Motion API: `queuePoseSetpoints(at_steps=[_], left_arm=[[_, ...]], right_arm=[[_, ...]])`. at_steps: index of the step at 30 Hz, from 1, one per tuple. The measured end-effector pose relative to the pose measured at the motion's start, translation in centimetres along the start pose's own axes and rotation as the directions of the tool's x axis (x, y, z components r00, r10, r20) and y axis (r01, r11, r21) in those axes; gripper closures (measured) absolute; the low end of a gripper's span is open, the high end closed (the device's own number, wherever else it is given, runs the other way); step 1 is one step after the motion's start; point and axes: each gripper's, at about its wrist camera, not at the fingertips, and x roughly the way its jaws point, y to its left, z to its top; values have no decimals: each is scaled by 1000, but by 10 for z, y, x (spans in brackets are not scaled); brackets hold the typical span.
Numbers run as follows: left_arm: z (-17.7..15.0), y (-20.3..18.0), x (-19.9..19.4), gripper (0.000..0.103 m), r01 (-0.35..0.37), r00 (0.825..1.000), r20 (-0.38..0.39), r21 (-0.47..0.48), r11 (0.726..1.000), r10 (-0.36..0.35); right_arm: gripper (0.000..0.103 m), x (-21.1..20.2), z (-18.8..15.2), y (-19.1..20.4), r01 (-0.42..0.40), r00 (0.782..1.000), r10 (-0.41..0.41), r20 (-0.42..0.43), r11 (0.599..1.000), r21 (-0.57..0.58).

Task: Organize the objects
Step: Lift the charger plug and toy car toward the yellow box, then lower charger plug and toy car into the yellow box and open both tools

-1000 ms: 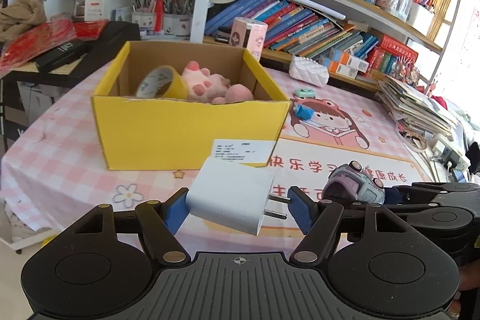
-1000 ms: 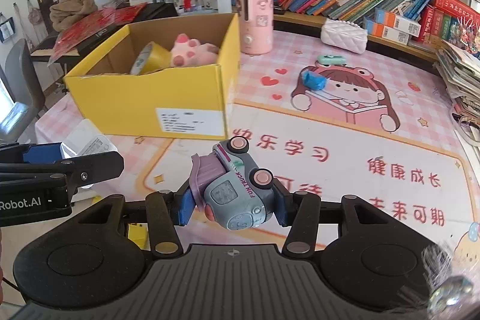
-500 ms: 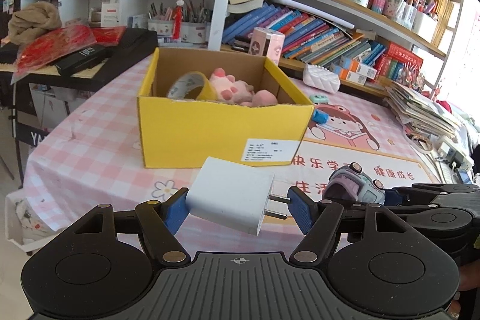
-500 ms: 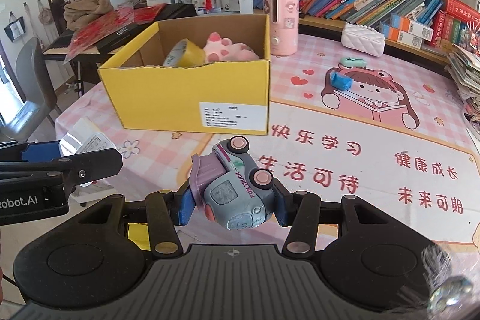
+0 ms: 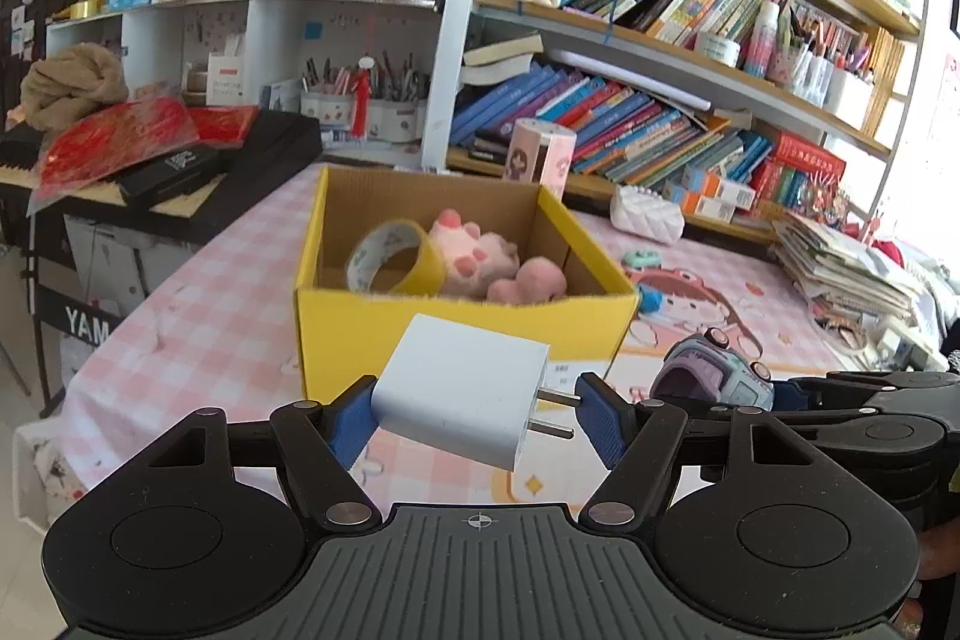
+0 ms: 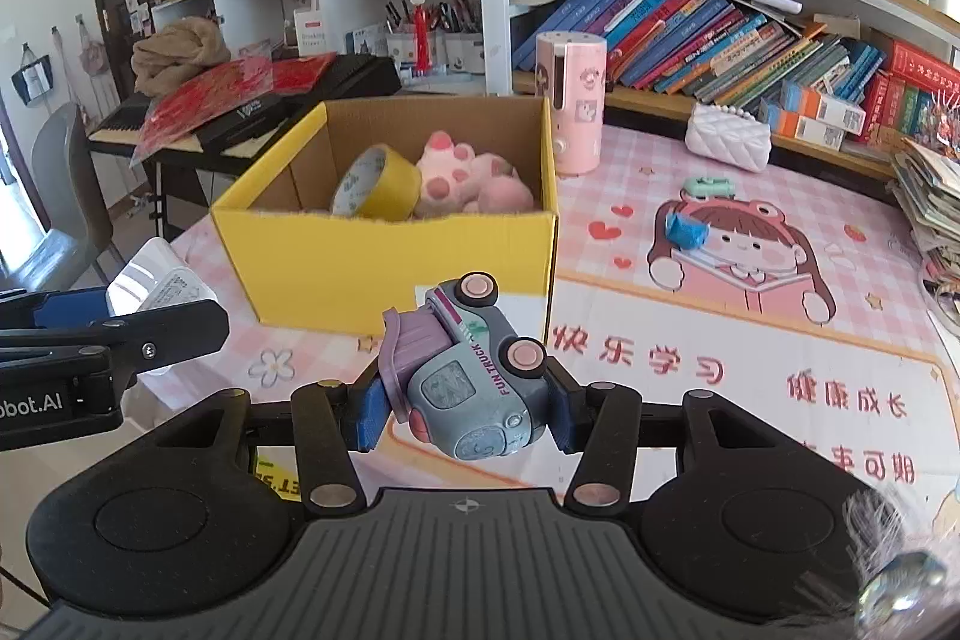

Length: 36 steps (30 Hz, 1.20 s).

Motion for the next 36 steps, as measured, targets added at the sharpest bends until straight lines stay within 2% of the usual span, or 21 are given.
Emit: queuePoseSetpoints(at_steps=[10, 21, 29, 36], left_arm=[[26, 5, 30, 33, -41, 999, 16, -7, 999, 41], [56, 13, 82, 33, -113, 994, 13, -23, 993, 113], [63, 15, 132, 33, -161, 985, -56, 9, 987, 161], [58, 14, 161, 33, -190, 972, -125, 65, 980, 197]], right_arm=[[55, 24, 35, -10, -25, 999, 25, 31, 1000, 1], [55, 75, 86, -23, -72, 996, 75, 53, 996, -57], [55, 119, 120, -28, -98, 992, 105, 64, 989, -108], [55, 149, 130, -22, -152, 987, 157, 15, 974, -165]])
